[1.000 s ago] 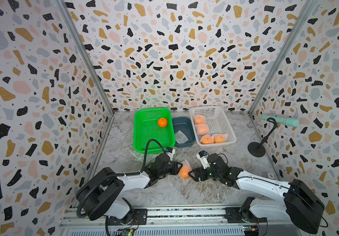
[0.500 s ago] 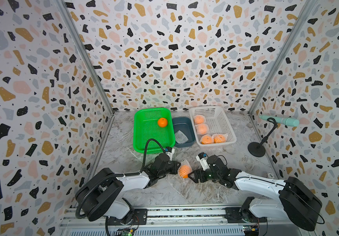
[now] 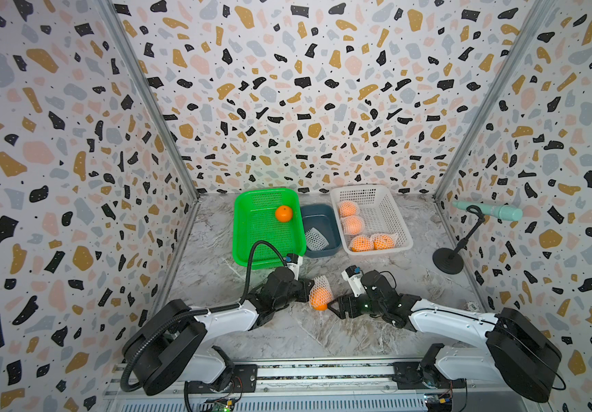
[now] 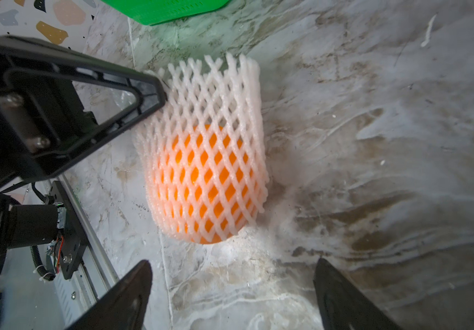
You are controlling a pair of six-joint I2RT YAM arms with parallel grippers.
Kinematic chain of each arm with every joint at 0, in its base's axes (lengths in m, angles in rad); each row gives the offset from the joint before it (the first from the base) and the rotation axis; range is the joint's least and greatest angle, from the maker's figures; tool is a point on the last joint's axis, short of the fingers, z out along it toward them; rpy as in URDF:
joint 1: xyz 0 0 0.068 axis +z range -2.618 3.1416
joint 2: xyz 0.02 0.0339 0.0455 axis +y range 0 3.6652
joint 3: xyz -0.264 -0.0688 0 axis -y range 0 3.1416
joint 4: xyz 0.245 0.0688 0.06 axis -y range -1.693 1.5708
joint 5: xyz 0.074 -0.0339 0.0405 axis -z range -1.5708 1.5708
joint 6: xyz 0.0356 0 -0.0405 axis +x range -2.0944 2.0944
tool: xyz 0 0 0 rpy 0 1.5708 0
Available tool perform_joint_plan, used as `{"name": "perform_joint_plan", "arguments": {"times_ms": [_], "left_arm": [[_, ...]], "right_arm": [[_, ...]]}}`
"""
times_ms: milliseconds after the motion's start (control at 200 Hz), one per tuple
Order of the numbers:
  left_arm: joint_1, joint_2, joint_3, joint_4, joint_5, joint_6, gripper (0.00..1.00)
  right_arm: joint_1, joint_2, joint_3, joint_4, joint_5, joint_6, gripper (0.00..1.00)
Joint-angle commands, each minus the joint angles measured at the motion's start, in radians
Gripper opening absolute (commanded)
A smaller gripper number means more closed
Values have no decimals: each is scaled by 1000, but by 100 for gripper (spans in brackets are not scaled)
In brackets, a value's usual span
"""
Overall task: Remove foam nets from oranges
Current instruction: Remove the foam net from the orange.
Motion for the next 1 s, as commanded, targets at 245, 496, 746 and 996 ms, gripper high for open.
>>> {"name": "perform_joint_plan", "arguments": {"times_ms": [245, 496, 746, 996], "left_arm": [[-3, -15, 20, 5, -29, 4, 0], [-3, -36, 36, -1, -42, 10, 0], [-3, -41, 43, -16, -50, 18, 0], [-1, -42, 56, -17, -58, 26, 0]], "right_arm": [[77, 76, 50, 21, 21, 8, 90], [125, 140, 94, 40, 86, 34, 92], [162, 173, 156, -29, 189, 37, 93], [185, 206, 203, -73, 249, 33, 95]]}}
